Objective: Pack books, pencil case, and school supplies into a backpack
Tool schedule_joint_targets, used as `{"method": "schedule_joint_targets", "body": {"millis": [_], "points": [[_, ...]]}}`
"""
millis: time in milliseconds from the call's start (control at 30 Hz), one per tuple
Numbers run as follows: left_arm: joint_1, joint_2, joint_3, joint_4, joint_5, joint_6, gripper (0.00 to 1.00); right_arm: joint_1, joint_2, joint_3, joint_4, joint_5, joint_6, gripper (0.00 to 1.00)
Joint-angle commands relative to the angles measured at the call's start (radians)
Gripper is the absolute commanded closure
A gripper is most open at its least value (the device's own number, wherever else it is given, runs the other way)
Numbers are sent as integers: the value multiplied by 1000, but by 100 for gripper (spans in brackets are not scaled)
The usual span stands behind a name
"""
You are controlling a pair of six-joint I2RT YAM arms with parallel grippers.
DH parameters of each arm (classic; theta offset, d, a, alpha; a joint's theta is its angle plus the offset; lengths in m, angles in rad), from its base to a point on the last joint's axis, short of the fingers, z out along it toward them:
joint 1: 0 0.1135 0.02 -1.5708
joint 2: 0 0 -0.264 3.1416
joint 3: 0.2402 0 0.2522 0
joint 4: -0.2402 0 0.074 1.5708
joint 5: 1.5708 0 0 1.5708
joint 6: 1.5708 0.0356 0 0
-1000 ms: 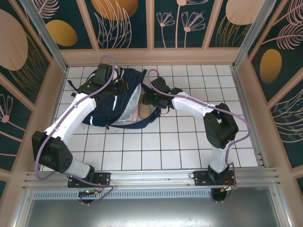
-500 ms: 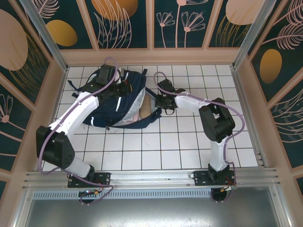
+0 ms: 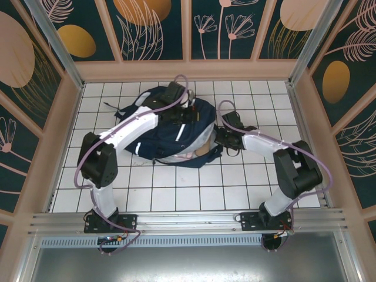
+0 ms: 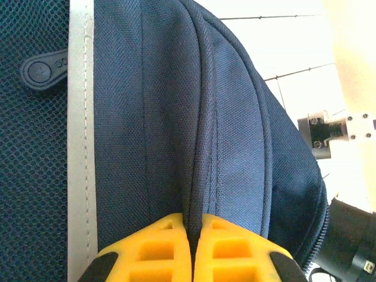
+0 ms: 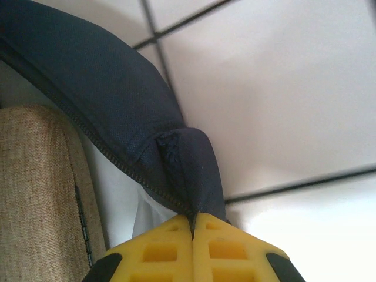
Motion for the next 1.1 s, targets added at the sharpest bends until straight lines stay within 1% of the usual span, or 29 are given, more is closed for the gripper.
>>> {"method": "schedule_joint_targets", "body": {"millis": [0, 133, 200, 267, 300, 333, 367, 467, 633, 700, 767, 900, 1000, 1067], "points": [[-41, 65, 127, 88, 69, -15, 100, -4, -84, -74, -60, 1, 47, 100], [-77, 164, 233, 41, 55, -7, 99, -6, -150, -121, -64, 1, 83, 100], [-77, 191, 269, 6, 39, -7, 84, -9, -159, -121, -76, 1, 92, 100], [-76, 182, 276, -16, 10, 3, 76, -15, -167, -116, -81, 6, 87, 100], [-75, 163, 269, -23, -11, 9, 71, -16, -174, -112, -85, 14, 86, 91], [-73, 141, 256, -30, -40, 15, 67, -18, -181, -106, -89, 23, 83, 81], [-70, 119, 238, -35, -61, 16, 66, -18, -189, -98, -93, 33, 81, 74], [-40, 8, 123, -18, -119, -10, 63, -17, -212, -79, -101, 66, 75, 59], [44, -256, -189, 87, -170, -101, 63, 8, -237, -42, -88, 90, 43, 56], [90, -348, -324, 113, -188, -136, 63, 43, -235, -14, -86, 112, 25, 54], [136, -435, -452, 127, -221, -163, 60, 88, -226, 20, -87, 147, 7, 53], [201, -542, -631, 127, -251, -192, 59, 191, -194, 73, -71, 180, -24, 52], [243, -581, -746, 147, -249, -232, 60, 264, -159, 116, -71, 213, -33, 51], [269, -596, -807, 167, -244, -266, 59, 310, -136, 140, -59, 213, -42, 51]]}}
